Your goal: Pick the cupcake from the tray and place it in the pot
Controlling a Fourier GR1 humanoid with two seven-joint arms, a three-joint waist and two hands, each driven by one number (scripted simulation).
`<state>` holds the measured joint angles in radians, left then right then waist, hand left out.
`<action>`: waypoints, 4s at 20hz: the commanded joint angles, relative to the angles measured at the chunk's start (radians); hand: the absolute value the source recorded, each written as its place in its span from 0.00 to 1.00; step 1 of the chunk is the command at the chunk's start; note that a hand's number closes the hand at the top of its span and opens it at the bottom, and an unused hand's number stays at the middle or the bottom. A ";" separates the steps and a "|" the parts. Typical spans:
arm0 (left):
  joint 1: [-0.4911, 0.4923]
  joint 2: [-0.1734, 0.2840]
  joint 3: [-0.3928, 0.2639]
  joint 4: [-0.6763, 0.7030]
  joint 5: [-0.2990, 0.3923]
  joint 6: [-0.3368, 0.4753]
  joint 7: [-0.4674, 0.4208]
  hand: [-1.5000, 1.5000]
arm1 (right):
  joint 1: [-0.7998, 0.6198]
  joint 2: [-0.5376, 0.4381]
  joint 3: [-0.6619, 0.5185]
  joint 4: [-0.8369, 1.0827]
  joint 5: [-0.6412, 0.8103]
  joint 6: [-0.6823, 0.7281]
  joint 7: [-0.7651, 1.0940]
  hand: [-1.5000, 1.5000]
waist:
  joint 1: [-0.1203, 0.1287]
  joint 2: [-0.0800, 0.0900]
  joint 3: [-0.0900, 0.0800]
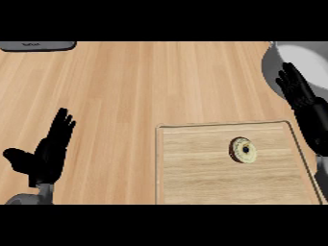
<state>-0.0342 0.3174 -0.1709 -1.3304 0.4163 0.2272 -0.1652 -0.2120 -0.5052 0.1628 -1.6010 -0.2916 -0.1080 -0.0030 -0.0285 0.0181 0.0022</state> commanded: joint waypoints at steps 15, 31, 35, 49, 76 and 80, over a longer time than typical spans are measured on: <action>-0.068 0.065 -0.173 0.024 -0.104 -0.148 0.192 0.50 | 0.275 0.274 0.152 -0.195 0.652 -0.823 -0.100 0.00 | -0.006 -0.024 -0.003; -0.144 0.012 -0.165 0.000 -0.147 -0.146 0.284 0.50 | 0.145 0.266 0.136 -0.481 0.913 -0.341 0.981 0.00 | 0.030 -0.016 -0.003; -0.060 0.037 -0.170 -0.041 -0.140 -0.179 0.252 0.50 | 0.101 0.236 0.117 -0.346 0.734 -0.232 0.974 0.00 | 0.050 -0.015 -0.002; -0.060 -0.046 -0.086 -0.012 -0.221 -0.219 0.258 0.50 | 0.314 0.228 0.042 -0.196 0.719 -0.197 0.641 0.00 | 0.026 -0.018 -0.002; -0.067 -0.098 0.023 -0.031 -0.307 -0.307 0.324 0.50 | 0.292 0.449 -0.162 0.257 0.281 -0.073 -0.052 0.00 | 0.029 -0.018 -0.002; -0.113 -0.097 0.028 -0.033 -0.302 -0.302 0.346 0.50 | 0.288 0.459 -0.077 0.327 0.424 -0.129 -0.139 1.00 | 0.031 -0.017 -0.002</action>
<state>-0.0991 0.2179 -0.1646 -1.3612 0.1092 -0.0693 0.1402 0.1094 -0.0745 0.0625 -1.4116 0.0980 -0.2318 -0.0830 -0.0029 -0.0154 -0.0197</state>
